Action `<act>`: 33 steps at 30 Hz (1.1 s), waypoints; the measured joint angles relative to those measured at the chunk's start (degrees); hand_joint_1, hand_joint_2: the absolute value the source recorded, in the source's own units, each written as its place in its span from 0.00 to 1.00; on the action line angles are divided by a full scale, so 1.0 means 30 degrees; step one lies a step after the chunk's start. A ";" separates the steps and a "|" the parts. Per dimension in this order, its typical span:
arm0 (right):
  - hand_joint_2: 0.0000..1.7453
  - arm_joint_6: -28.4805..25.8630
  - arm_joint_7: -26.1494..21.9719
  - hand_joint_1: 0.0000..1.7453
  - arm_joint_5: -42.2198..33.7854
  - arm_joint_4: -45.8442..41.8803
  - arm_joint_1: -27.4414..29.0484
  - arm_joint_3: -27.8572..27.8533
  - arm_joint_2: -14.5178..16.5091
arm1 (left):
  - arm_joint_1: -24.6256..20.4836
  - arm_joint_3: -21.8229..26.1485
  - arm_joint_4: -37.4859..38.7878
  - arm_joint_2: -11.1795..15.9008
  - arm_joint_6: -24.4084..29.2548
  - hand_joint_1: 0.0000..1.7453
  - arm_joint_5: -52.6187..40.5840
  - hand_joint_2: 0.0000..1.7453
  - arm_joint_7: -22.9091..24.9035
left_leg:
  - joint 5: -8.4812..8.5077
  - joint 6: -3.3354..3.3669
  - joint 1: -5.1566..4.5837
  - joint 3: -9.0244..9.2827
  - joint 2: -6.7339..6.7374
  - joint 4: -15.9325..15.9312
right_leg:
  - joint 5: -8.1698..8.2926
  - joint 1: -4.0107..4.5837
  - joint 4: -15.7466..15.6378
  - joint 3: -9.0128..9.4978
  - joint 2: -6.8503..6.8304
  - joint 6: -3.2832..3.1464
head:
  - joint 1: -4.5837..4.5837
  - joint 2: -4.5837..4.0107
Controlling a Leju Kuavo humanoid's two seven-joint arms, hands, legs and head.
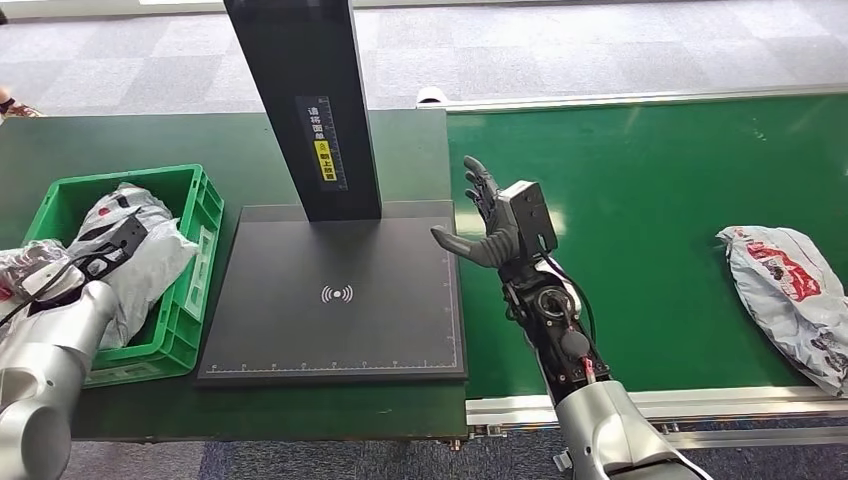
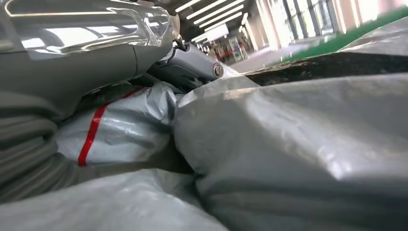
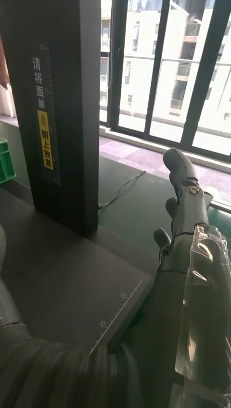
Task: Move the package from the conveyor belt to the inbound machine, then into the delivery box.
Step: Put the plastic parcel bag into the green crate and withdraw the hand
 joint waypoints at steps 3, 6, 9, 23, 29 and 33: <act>1.00 -0.0011 0.0127 0.00 0.0046 0.0033 -0.0001 0.0009 0.0047 | 0.0091 0.0507 0.0102 -0.0039 0.0818 0.00 -0.0130 1.00 -0.0026 | -0.0001 -0.0001 0.0002 0.0001 0.0004 0.0000 | 0.0000 0.0003 0.0000 -0.0004 0.0005 0.0000 | -0.0006 0.0000; 1.00 -0.0029 0.0271 0.00 0.0097 0.0027 0.0020 0.0027 0.0058 | 0.0288 0.0765 0.0132 -0.0095 0.3529 0.00 -0.0463 1.00 -0.0327 | -0.0001 -0.0001 0.0006 0.0002 0.0004 0.0000 | 0.0000 0.0009 0.0000 -0.0011 0.0008 -0.0001 | -0.0007 0.0000; 1.00 -0.0115 0.0286 0.00 0.0117 0.0024 0.0040 0.0078 0.0058 | 0.0441 0.0985 0.0095 -0.0182 0.7097 0.00 -0.0413 1.00 -0.1701 | -0.0001 -0.0002 0.0007 0.0001 -0.0002 0.0000 | -0.0001 0.0012 0.0000 -0.0016 0.0005 -0.0001 | -0.0006 0.0000; 1.00 -0.0444 -0.0002 0.00 0.0067 0.0004 0.0249 0.0275 -0.0025 | 0.0788 0.3824 -0.3167 -0.2401 1.1617 0.00 0.4032 1.00 -1.1879 | -0.0002 0.0001 -0.0001 -0.0001 -0.0003 0.0013 | 0.0001 0.0000 -0.0004 -0.0014 0.0003 0.0001 | -0.0006 0.0000; 1.00 -0.0461 -0.0256 0.00 0.0074 0.0009 0.0247 0.0297 -0.0071 | 0.0753 0.4644 -0.4752 -0.3721 1.1601 0.00 0.6609 1.00 -1.5885 | -0.0002 0.0001 -0.0001 -0.0001 -0.0012 0.0014 | 0.0001 0.0001 -0.0005 -0.0010 -0.0002 0.0001 | -0.0002 -0.0002; 1.00 -0.0621 -0.0561 0.00 0.0047 0.0011 0.0252 0.0299 -0.0158 | 0.1077 0.4298 -0.6439 -0.5046 1.0201 0.00 1.2652 1.00 -1.9081 | -0.0003 0.0003 -0.0008 -0.0001 -0.0013 0.0018 | 0.0001 -0.0008 -0.0007 -0.0005 -0.0002 0.0003 | -0.0006 0.0000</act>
